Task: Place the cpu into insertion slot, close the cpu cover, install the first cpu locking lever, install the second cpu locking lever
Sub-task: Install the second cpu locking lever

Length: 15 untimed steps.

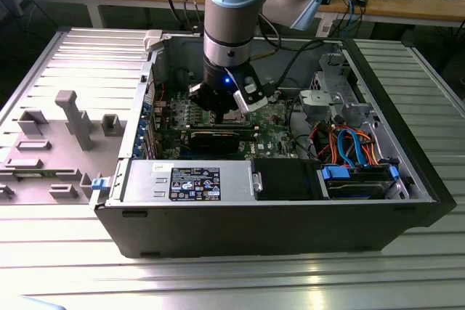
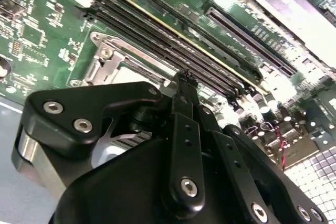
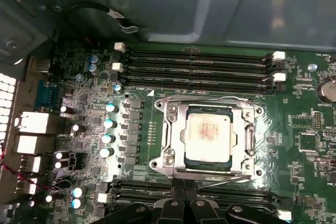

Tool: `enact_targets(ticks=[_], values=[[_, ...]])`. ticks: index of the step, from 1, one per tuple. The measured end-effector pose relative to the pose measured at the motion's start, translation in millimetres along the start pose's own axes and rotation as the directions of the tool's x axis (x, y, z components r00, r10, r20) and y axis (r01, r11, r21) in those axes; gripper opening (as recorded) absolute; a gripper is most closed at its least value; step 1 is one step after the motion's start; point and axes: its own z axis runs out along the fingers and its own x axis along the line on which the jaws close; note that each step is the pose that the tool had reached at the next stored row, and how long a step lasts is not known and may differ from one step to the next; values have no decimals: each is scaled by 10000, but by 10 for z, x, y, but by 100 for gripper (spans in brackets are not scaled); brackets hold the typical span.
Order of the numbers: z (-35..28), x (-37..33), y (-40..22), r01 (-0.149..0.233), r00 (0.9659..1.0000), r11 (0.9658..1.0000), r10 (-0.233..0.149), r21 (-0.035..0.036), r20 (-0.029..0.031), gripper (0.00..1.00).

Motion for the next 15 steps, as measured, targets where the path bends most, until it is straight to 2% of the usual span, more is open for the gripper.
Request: enact_targets(ticks=[2,3,5,7,8,10,11,13,15], values=[[0,81,-12,14,10000,10000,-14,-5,-5,11],[0,89,-18,16,10000,10000,-16,-16,-5,11],[4,101,-57,29,10000,9999,-29,-153,3,11],[6,114,-73,39,10000,9992,-38,-390,19,11],[8,121,-77,44,10000,9989,-43,-457,22,11],[26,139,-94,42,10000,9986,-42,-529,4,11],[32,151,-97,44,10000,9982,-44,-606,3,11],[33,151,-97,44,10000,9981,-44,-620,6,11],[60,156,-101,43,10000,9981,-43,-619,4,11]])
